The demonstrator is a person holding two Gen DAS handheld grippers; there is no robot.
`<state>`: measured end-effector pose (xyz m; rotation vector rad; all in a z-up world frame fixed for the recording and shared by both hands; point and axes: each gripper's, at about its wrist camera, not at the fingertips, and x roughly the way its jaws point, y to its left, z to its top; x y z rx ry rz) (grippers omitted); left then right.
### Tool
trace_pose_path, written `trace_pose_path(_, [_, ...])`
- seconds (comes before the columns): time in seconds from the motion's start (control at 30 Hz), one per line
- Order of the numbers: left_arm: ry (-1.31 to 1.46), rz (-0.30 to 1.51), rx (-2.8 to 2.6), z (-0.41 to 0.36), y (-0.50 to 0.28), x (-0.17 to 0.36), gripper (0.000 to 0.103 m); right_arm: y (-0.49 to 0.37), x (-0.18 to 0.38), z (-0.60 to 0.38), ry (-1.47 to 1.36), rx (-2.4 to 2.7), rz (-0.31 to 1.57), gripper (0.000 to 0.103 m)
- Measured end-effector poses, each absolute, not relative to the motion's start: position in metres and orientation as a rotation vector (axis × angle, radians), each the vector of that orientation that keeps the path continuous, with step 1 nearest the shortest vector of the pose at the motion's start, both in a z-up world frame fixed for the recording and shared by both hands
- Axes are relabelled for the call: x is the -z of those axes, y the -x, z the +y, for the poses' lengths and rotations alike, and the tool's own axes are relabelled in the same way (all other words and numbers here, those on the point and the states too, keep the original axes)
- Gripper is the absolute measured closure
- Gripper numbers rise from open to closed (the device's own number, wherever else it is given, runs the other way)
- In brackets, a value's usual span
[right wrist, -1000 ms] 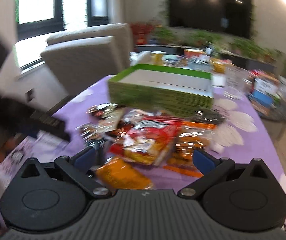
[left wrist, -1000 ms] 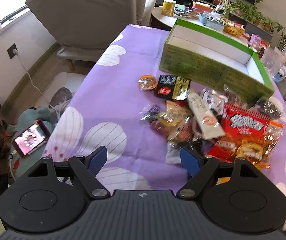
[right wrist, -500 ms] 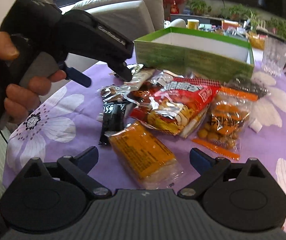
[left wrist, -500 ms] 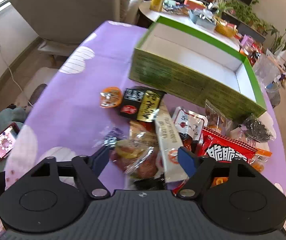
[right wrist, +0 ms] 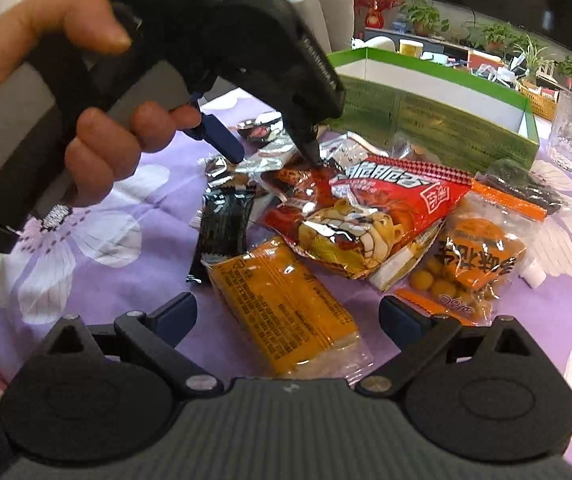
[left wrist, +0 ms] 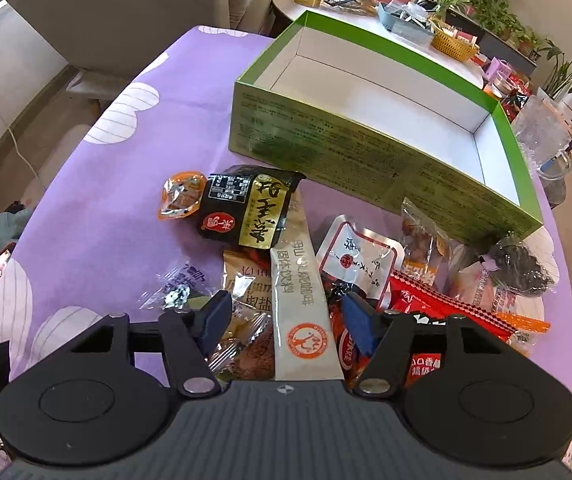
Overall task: Organize snacks
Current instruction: 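Grasp the long white stick packet with the left tool while the right tool approaches the orange packet, then grasp the orange rectangular packet with the right tool while the left tool lifts the white packet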
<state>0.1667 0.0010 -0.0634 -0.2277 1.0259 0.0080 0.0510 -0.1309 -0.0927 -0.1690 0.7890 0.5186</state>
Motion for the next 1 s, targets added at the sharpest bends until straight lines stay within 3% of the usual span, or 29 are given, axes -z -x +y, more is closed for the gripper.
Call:
trace_pose_path(0.07, [0.197, 1.018, 0.002, -0.003, -0.167, 0.065, 0.054, -0.052, 0.096, -0.131, 0.173, -0.511, 0.807, 0.025])
trace_pose_path(0.1, [0.179, 1.015, 0.016, -0.005, -0.166, 0.066, 0.072, -0.052, 0.096, -0.130, 0.183, -0.502, 0.804, 0.026])
trace_pose_path(0.13, [0.169, 1.005, 0.038, -0.006, -0.164, 0.066, 0.075, -0.052, 0.096, -0.130, 0.195, -0.496, 0.794, 0.026])
trace_pose_path(0.5, [0.186, 0.973, 0.104, 0.011, -0.138, 0.056, 0.078, -0.035, 0.091, -0.178, 0.257, -0.352, 0.791, 0.025])
trace_pose_path(0.8, [0.186, 0.925, 0.143, 0.025, -0.099, 0.041, 0.078, -0.018, 0.087, -0.210, 0.123, -0.201, 0.771, 0.025])
trace_pose_path(1.0, [0.176, 0.896, 0.151, 0.033, -0.078, 0.034, 0.078, -0.003, 0.095, -0.196, 0.278, -0.170, 0.763, 0.025])
